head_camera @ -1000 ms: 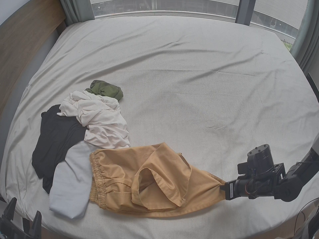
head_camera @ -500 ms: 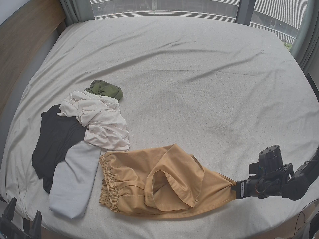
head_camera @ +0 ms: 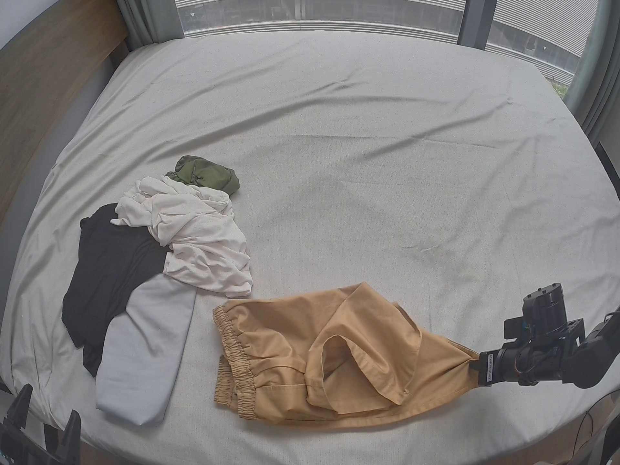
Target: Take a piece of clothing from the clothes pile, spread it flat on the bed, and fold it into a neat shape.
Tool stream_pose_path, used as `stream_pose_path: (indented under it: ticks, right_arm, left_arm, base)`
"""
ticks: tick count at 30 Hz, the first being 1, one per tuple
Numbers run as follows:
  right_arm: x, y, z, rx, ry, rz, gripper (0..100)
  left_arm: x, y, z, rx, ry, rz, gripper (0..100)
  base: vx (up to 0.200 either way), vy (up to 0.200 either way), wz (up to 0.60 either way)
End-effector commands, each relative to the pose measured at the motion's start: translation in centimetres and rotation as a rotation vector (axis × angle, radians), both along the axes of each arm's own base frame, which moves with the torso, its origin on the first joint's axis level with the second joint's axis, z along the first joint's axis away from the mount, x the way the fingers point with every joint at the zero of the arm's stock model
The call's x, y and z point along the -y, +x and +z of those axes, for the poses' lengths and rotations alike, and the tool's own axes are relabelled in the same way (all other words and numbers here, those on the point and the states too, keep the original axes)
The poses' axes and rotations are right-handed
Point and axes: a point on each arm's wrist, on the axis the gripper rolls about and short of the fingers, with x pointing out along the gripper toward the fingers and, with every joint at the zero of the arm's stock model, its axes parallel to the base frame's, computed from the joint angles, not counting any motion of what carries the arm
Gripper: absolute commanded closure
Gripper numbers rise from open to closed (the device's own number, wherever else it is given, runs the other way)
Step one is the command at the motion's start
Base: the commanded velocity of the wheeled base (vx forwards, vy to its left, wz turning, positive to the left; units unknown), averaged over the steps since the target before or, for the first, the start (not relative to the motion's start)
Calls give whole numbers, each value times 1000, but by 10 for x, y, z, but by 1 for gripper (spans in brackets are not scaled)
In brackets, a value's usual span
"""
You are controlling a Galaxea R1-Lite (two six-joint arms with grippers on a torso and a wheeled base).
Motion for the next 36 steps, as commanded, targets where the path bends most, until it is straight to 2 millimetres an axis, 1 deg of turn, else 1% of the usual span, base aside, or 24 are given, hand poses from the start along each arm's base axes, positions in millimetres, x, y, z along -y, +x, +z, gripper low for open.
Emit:
stream_pose_path:
  ticks: [1,13,14,16,18,20,21,23,24,27,28,29,30,31,32,33,34,36]
  right_arm:
    - [8,-3,1,1,-3,-27,100]
    - [10,-4,1,-2,-3,-22,100]
    - [9,-4,1,-2,-3,-21,0]
    - [9,-5,6,29,12,-27,0]
    - [11,-10,14,75,24,-25,0]
    - [14,-17,30,151,42,-25,0]
    - [14,-19,32,164,46,-25,0]
    - [20,-35,61,306,80,-32,0]
    - [21,-36,62,312,82,-34,0]
    - [27,-71,95,507,148,-6,0]
    - [27,-75,98,524,155,1,0]
    - [27,-75,98,524,155,1,0]
    - [27,-87,104,558,191,50,0]
    - [26,-89,106,565,201,66,0]
    - [26,-89,106,565,201,66,0]
    - [26,-99,111,589,245,131,0]
    - [25,-103,114,600,270,173,0]
    - [23,-104,116,596,314,245,0]
  left_arm:
    - [0,0,-5,-1,0,0,0]
    - [0,0,-5,-2,-2,0,0]
    - [0,0,-5,-2,-2,0,0]
    - [0,0,-5,-1,0,3,0]
    - [-1,0,-5,-3,1,22,0]
    - [0,0,-5,-3,10,16,0]
    - [0,0,-5,-3,12,14,0]
    - [0,0,-5,-3,15,10,0]
    - [0,0,-5,-3,15,10,0]
    - [0,0,-5,-1,27,-18,0]
    - [0,0,-5,1,34,-18,0]
    - [0,0,-5,1,34,-18,0]
    - [1,-2,3,46,37,-29,0]
    - [1,-4,10,80,33,-34,0]
    - [1,-4,10,80,33,-34,0]
    - [0,-19,67,248,19,-46,0]
    - [0,-22,95,279,16,-60,0]
    - [-2,-23,122,304,1,-109,0]
  base:
    - [0,0,0]
    - [0,0,0]
    - [0,0,0]
    - [0,0,0]
    - [0,0,0]
    - [0,0,0]
    - [0,0,0]
    - [0,0,0]
    - [0,0,0]
    - [0,0,0]
    - [0,0,0]
    - [0,0,0]
    - [0,0,0]
    - [0,0,0]
    - [0,0,0]
    - [0,0,0]
    - [0,0,0]
    - [0,0,0]
